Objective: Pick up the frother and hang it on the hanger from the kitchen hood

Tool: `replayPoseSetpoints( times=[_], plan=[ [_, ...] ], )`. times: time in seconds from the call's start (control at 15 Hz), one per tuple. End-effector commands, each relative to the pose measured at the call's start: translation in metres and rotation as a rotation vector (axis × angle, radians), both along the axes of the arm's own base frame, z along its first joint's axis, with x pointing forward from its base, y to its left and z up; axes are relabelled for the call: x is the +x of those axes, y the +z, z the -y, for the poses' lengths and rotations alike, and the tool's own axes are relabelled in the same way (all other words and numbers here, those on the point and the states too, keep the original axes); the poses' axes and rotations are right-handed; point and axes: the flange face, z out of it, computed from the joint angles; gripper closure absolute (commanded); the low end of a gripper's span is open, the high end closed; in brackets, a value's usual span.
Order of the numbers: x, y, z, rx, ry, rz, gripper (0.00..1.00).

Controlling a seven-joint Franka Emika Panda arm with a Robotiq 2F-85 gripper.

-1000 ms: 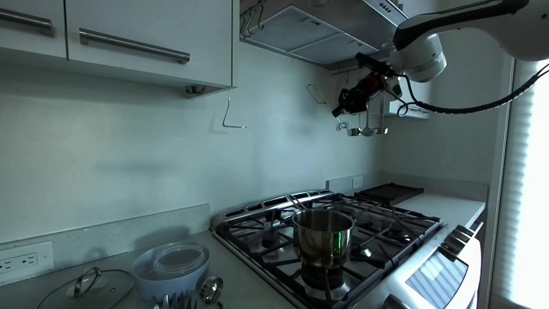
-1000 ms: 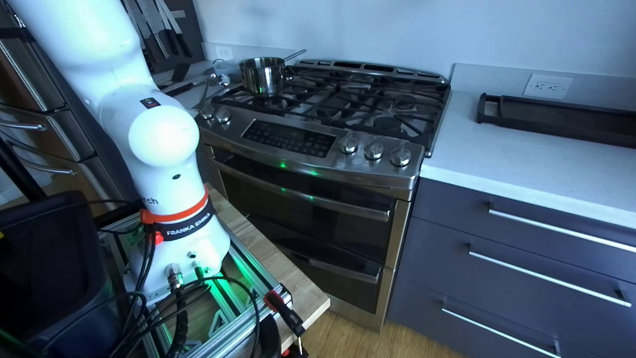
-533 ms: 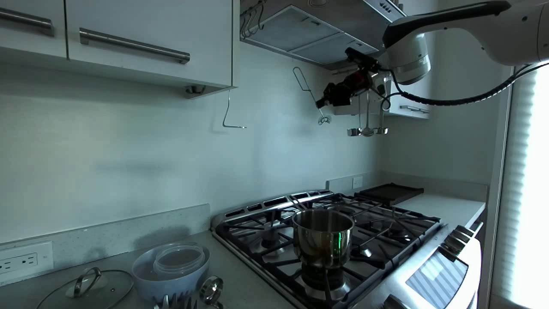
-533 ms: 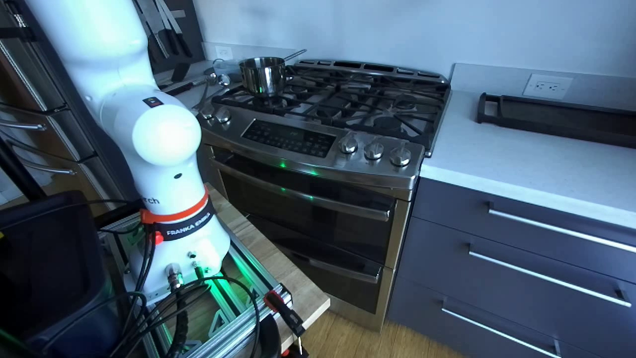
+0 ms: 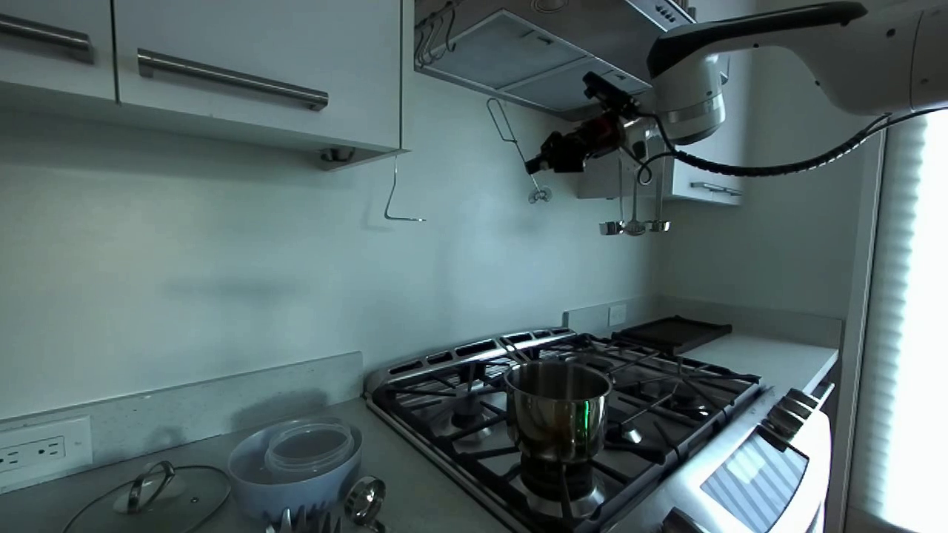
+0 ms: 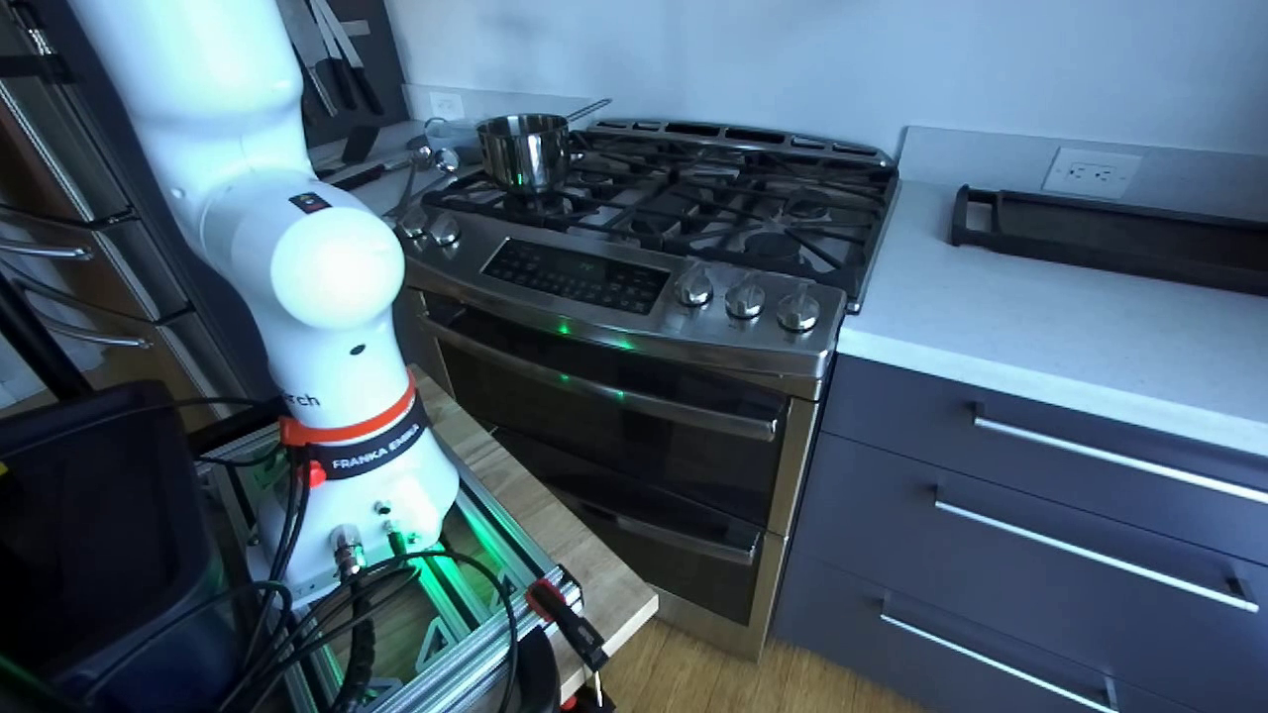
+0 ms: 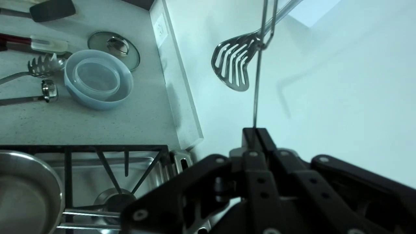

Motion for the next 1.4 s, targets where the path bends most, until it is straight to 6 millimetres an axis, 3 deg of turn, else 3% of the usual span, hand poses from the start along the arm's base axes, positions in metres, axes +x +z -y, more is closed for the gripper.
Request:
replayPoseSetpoints(
  times=[0.0,0.53,1.33],
  plan=[
    [0.005,0.004,-0.015,0.072,0.002,0.018,0.99],
    [0.011,0.001,-0.04,0.161,0.018,0.043,0.99],
    [0.007,0.019,-0.064,0.214,0.011,0.16,0.99]
  ],
)
